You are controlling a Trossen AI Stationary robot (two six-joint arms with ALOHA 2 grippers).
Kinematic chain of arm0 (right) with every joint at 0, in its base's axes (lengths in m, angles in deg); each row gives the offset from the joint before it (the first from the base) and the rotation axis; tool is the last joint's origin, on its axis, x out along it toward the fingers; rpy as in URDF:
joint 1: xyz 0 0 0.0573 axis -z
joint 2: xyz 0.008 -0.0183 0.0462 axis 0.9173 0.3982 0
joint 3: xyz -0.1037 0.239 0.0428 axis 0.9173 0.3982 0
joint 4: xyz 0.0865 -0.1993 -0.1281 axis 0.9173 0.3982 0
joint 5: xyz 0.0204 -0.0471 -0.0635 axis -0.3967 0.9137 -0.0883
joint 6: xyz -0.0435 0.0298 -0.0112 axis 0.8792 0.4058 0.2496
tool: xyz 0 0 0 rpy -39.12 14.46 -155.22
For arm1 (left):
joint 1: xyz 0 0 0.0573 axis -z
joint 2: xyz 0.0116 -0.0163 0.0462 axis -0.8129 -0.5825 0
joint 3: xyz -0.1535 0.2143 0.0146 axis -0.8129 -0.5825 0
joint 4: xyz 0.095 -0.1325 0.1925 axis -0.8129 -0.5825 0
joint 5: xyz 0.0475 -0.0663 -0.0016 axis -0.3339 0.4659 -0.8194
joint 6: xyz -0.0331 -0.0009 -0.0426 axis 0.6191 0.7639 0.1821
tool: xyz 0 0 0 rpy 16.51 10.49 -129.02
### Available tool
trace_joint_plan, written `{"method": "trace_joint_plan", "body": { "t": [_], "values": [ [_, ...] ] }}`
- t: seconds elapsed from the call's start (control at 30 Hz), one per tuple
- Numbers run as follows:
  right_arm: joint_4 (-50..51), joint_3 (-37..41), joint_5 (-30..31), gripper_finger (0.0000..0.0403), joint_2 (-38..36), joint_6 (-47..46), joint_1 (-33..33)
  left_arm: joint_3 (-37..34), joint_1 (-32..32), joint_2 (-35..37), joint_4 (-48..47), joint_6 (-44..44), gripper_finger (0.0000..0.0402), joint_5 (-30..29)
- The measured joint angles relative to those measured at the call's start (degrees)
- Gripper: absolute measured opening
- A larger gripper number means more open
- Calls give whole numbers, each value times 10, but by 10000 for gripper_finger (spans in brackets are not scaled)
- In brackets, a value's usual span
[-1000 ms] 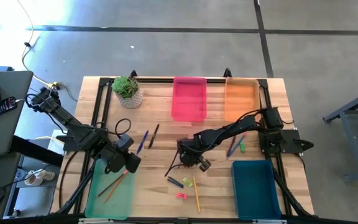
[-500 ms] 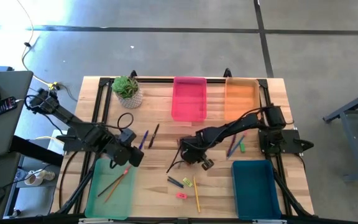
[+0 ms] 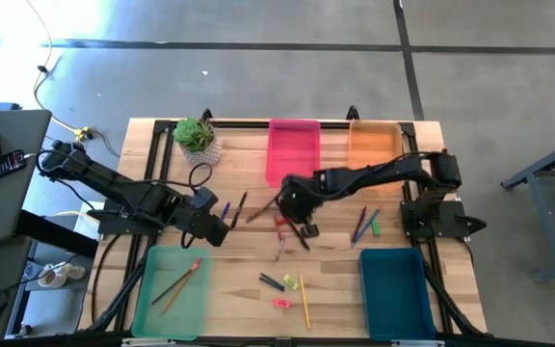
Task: Sort crayons/erasers/pens/pencils in bins
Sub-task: Put the red eraser into the pink bin
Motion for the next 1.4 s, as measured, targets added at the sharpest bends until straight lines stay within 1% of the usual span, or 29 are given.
{"method": "trace_joint_plan", "body": {
  "t": [0.23,0.4,0.57,0.7,0.87,1.1,1.27,1.4],
  "values": [
    [-33,-1,37,55,-42,-59,59,0,-36,0,0,-45,87,2],
    [-43,-2,72,55,-52,-90,102,0,-67,0,-1,-77,92,2],
    [-45,-2,95,55,-52,-120,141,0,-93,0,-2,-130,113,2],
    [-44,-2,124,55,-52,-148,168,0,-107,0,-2,-147,135,2],
    [-31,6,135,55,-35,-190,198,0,-116,-7,-5,-148,153,0],
    [-6,6,132,55,11,-207,210,-1,-115,-38,-10,-138,149,27],
    [14,6,131,55,34,-203,210,-1,-114,-70,-10,-85,148,66],
    [24,7,131,55,38,-197,210,-1,-106,-102,-20,-42,147,78]
  ]
}}
